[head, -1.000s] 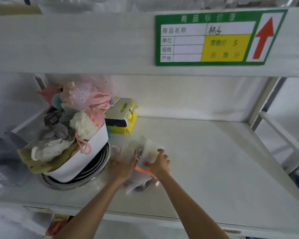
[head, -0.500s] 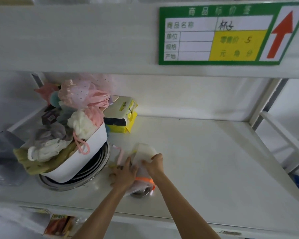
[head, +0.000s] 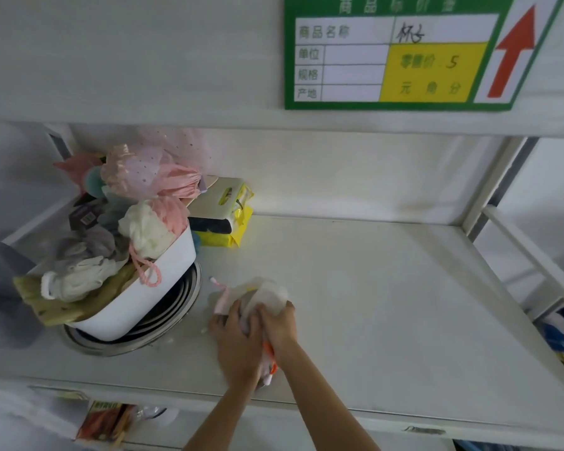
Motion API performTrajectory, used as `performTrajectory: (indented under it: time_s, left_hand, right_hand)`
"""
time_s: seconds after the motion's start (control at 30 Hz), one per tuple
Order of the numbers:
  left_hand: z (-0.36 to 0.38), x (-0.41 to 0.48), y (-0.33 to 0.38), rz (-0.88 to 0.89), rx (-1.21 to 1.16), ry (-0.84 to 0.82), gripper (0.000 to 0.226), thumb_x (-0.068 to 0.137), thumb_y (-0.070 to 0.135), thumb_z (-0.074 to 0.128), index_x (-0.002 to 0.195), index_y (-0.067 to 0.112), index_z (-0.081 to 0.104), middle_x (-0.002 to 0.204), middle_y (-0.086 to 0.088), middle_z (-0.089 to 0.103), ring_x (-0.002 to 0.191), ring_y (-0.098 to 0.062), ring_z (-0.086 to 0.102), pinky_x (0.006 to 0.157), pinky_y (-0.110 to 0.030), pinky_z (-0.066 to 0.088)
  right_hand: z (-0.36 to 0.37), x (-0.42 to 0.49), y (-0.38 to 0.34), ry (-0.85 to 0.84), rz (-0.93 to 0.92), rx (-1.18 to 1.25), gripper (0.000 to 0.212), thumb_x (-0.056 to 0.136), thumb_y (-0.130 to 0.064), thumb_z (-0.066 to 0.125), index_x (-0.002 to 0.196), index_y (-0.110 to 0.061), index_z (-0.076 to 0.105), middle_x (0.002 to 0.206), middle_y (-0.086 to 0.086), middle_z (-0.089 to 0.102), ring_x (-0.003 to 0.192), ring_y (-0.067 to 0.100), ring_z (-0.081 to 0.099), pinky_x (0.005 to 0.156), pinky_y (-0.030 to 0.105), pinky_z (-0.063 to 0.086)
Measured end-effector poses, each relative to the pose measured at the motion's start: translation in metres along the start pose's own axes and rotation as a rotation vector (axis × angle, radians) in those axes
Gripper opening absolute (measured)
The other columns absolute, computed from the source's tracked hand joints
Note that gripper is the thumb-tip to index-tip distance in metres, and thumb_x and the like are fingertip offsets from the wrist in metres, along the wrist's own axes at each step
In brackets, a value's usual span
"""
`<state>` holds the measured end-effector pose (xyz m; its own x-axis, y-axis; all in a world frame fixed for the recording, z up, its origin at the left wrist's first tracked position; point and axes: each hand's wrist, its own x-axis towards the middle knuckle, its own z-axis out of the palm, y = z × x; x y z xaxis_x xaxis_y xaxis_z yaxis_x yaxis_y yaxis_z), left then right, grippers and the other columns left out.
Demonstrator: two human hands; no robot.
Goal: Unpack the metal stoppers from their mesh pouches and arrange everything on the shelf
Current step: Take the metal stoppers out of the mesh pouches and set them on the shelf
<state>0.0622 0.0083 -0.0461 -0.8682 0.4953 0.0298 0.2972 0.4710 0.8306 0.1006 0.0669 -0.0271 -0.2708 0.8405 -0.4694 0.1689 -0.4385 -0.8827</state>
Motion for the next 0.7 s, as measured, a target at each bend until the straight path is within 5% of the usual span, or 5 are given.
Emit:
performTrajectory:
  time_s: [0.17,0.27,0.43,0.53,0.7]
  left_hand:
    - [-0.005,-0.009,0.004,-0.009,-0.168,0.09,0.06,0.071,0.051,0.032,0.125,0.028,0.046,0.131,-0.014,0.04,0.096,-0.035,0.057,0.075,-0.032,0.04]
    - [-0.009,-0.012,0.004,0.006,-0.241,0.137,0.057,0.072,0.044,0.03,0.122,0.026,0.047,0.129,-0.012,0.045,0.082,-0.018,0.046,0.073,-0.03,0.036]
    - [-0.006,-0.012,0.002,0.037,-0.293,0.182,0.05,0.074,0.031,0.038,0.123,0.029,0.048,0.124,-0.004,0.054,0.091,-0.007,0.045,0.072,-0.026,0.037]
    - [-0.004,-0.01,0.005,0.032,-0.385,0.227,0.053,0.072,0.033,0.037,0.123,0.026,0.049,0.118,-0.007,0.058,0.098,-0.013,0.054,0.071,-0.025,0.041]
    - [0.003,-0.01,0.015,0.06,-0.568,0.25,0.042,0.074,0.017,0.038,0.112,0.013,0.055,0.118,-0.008,0.061,0.11,-0.019,0.058,0.092,-0.031,0.046]
  right_hand:
    - [-0.003,-0.004,-0.006,-0.199,-0.046,-0.044,0.037,0.074,-0.034,0.066,0.102,-0.018,0.047,0.108,0.017,0.061,0.097,0.033,0.063,0.087,0.05,0.054]
    - [-0.011,-0.013,-0.009,-0.283,-0.067,-0.15,0.048,0.068,-0.047,0.067,0.102,-0.021,0.046,0.114,0.015,0.057,0.1,0.03,0.061,0.083,0.044,0.055]
    - [-0.017,-0.02,0.0,-0.325,-0.149,-0.191,0.036,0.085,-0.041,0.057,0.107,-0.016,0.042,0.108,0.014,0.064,0.096,0.027,0.063,0.083,0.042,0.052]
    - [-0.013,-0.023,0.005,-0.29,-0.236,-0.22,0.031,0.088,-0.043,0.054,0.104,-0.019,0.042,0.098,0.011,0.065,0.085,0.023,0.063,0.069,0.031,0.052]
    - [-0.019,-0.024,0.024,-0.167,-0.346,-0.185,0.031,0.078,-0.059,0.059,0.094,-0.035,0.05,0.088,0.001,0.073,0.079,0.017,0.069,0.075,0.042,0.058]
